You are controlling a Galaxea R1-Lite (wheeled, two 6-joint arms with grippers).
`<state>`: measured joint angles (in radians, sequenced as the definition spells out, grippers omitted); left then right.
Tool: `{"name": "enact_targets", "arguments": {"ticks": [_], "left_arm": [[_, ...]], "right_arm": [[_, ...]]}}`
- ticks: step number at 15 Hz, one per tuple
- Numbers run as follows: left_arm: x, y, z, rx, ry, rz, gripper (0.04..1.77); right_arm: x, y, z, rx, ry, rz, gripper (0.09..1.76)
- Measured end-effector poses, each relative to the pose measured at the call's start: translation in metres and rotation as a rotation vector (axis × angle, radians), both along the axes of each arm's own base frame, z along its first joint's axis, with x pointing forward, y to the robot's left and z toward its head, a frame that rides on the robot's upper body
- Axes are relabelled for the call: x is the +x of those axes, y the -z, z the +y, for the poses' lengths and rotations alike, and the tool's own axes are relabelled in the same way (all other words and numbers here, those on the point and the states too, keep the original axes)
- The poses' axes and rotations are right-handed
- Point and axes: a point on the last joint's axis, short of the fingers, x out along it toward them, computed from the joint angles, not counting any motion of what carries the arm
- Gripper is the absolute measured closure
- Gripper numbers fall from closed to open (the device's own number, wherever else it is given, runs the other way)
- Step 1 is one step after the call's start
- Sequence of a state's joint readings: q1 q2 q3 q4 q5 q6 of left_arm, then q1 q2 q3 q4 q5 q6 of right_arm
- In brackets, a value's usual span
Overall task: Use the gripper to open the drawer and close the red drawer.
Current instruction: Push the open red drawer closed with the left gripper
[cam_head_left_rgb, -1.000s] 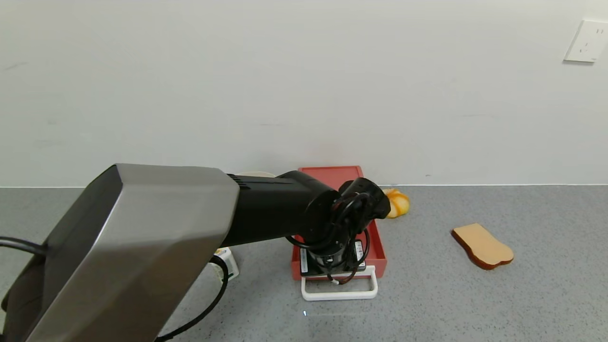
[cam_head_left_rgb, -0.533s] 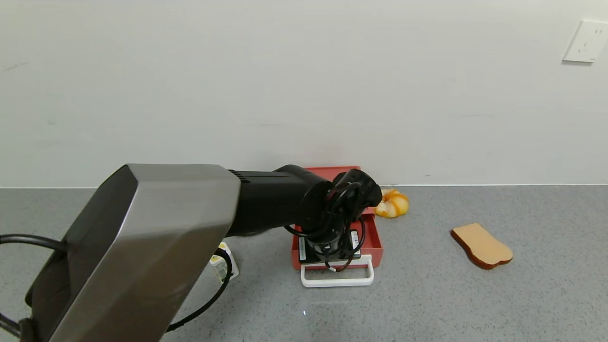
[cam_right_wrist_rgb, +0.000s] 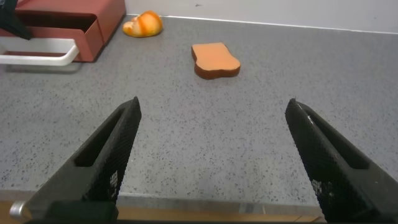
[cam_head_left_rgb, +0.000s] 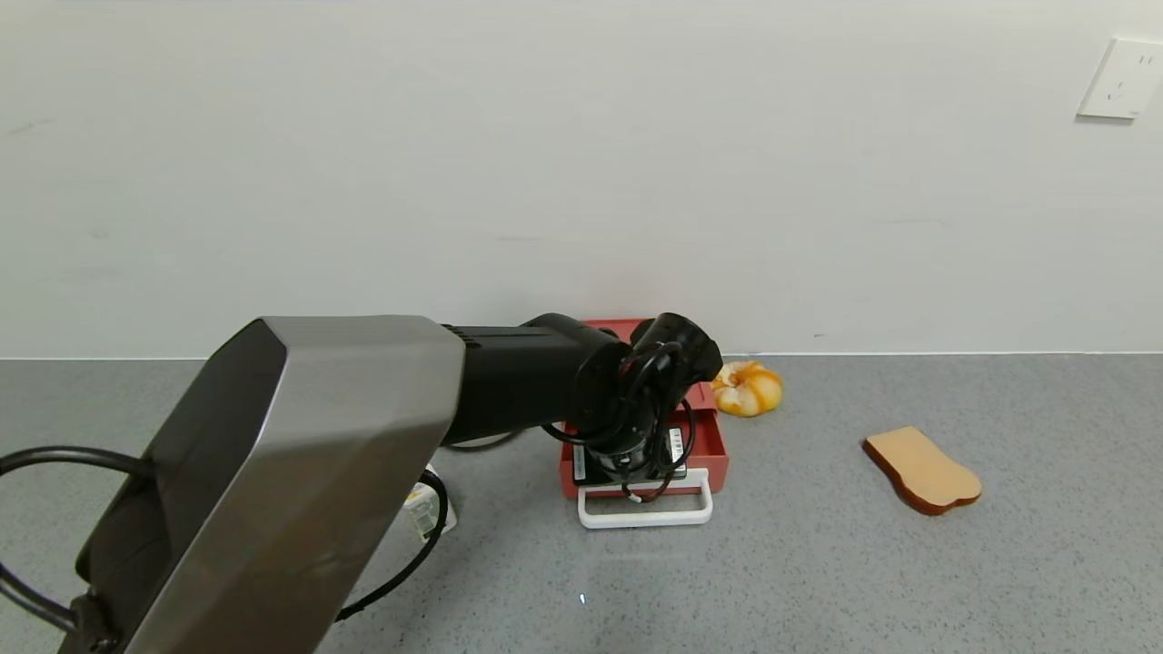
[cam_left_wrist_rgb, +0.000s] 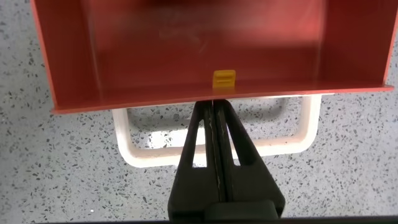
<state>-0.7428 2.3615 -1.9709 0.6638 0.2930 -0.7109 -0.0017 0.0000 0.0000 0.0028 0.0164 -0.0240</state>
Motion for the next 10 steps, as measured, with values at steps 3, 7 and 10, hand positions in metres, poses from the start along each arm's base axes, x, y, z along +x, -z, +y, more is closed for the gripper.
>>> {"name": "enact_targets", "arguments": {"ticks": [3, 7, 10], "left_arm": [[0.004, 0.000, 0.000, -0.007, 0.012, -0.027, 1.70], [0.014, 0.002, 0.002, -0.002, 0.012, -0.072, 1.70], [0.022, 0.004, 0.004, 0.000, 0.018, -0.101, 1.70]], "right_arm": [[0.000, 0.000, 0.000, 0.000, 0.000, 0.000, 0.14], [0.000, 0.000, 0.000, 0.000, 0.000, 0.000, 0.14], [0.000, 0.000, 0.000, 0.000, 0.000, 0.000, 0.14]]}}
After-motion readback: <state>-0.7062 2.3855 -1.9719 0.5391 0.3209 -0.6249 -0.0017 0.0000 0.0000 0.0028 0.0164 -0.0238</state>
